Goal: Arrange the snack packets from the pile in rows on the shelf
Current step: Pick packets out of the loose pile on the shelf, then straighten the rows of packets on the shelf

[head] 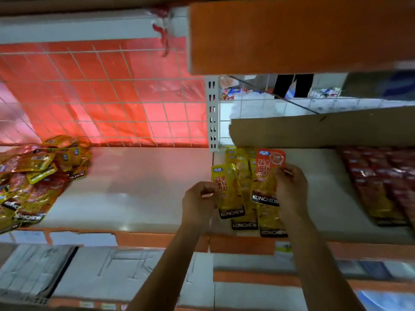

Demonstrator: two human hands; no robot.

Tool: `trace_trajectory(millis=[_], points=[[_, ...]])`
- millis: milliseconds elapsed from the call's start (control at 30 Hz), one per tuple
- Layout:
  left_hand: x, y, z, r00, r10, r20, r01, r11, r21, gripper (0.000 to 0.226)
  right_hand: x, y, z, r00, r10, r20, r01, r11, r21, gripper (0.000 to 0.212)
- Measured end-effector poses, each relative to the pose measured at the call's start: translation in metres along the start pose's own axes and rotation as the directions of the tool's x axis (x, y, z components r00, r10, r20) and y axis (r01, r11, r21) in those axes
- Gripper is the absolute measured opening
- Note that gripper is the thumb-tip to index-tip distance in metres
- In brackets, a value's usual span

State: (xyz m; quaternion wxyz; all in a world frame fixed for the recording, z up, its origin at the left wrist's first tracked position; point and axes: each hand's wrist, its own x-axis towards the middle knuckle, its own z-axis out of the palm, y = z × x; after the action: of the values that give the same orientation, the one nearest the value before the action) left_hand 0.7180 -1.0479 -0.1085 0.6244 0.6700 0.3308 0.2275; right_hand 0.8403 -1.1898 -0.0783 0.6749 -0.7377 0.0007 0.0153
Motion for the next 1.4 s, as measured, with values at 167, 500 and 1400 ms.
trace_trajectory(millis=[167,500,1400], points=[[-0.017,-0.007,0.019,0.995,0.013,-0.100,-0.006,0.998,0.070,0.026,0.011,0.008,-0.041,0.999,0.037,0.029,-0.036,0.999,-0.034,0.022],[0.012,0.001,0.024,0.935,0.068,-0.348,-0.035,0.994,0.102,0.024,0.015,0.016,-0.055,0.983,0.058,0.173,-0.040,0.993,-0.110,0.024],[0.109,0.005,0.030,0.964,0.261,0.041,-0.170,0.492,0.854,0.025,0.052,0.022,-0.043,0.999,0.018,0.052,-0.007,0.977,-0.213,0.031]])
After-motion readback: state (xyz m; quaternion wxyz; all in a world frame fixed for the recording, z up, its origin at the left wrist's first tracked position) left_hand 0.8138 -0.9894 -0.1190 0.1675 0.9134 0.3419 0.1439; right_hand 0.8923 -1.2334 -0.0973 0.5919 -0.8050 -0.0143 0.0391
